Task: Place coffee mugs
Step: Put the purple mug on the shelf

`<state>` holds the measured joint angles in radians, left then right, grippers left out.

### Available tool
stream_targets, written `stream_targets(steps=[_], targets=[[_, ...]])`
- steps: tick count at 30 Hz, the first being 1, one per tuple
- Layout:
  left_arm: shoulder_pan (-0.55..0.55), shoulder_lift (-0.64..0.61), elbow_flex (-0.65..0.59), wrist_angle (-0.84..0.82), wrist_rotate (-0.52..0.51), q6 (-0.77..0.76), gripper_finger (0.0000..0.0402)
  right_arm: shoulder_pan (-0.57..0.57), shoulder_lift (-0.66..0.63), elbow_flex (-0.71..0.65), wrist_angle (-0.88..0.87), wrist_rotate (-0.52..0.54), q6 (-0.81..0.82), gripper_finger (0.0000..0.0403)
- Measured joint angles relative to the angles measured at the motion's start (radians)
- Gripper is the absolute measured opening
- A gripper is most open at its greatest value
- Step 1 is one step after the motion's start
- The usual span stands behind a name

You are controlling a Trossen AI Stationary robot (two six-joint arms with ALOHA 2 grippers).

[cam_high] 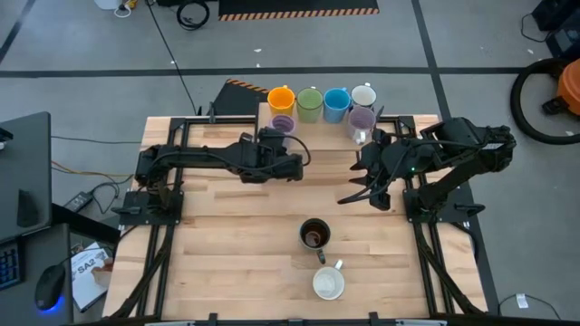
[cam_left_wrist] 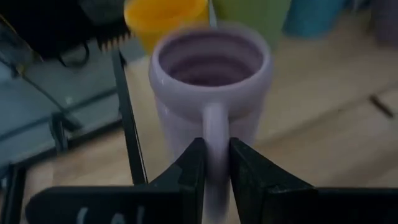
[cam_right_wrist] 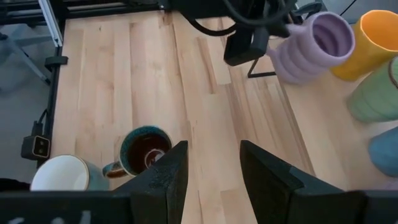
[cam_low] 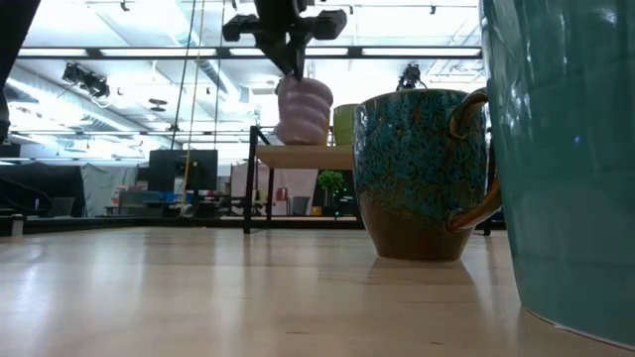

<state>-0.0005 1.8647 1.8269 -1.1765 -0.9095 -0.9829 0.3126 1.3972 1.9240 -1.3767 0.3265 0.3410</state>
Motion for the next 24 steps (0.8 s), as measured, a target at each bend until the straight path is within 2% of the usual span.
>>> stream_targets(steps=[9, 19, 24], targets=[[0.033, 0.002, -0.001, -0.046, 0.103, -0.027, 0.0068, 0.0, 0.0, 0.0, 0.025, -0.007, 0.002, 0.0151], [0.07, 0.001, 0.0, -0.022, 0.145, -0.032, 0.0071, 0.001, 0.0, 0.0, 0.043, -0.007, 0.007, 0.0151], [0.077, 0.002, -0.002, -0.023, 0.171, -0.11, 0.0072, 0.001, 0.0, 0.0, 0.046, -0.007, 0.016, 0.0151]])
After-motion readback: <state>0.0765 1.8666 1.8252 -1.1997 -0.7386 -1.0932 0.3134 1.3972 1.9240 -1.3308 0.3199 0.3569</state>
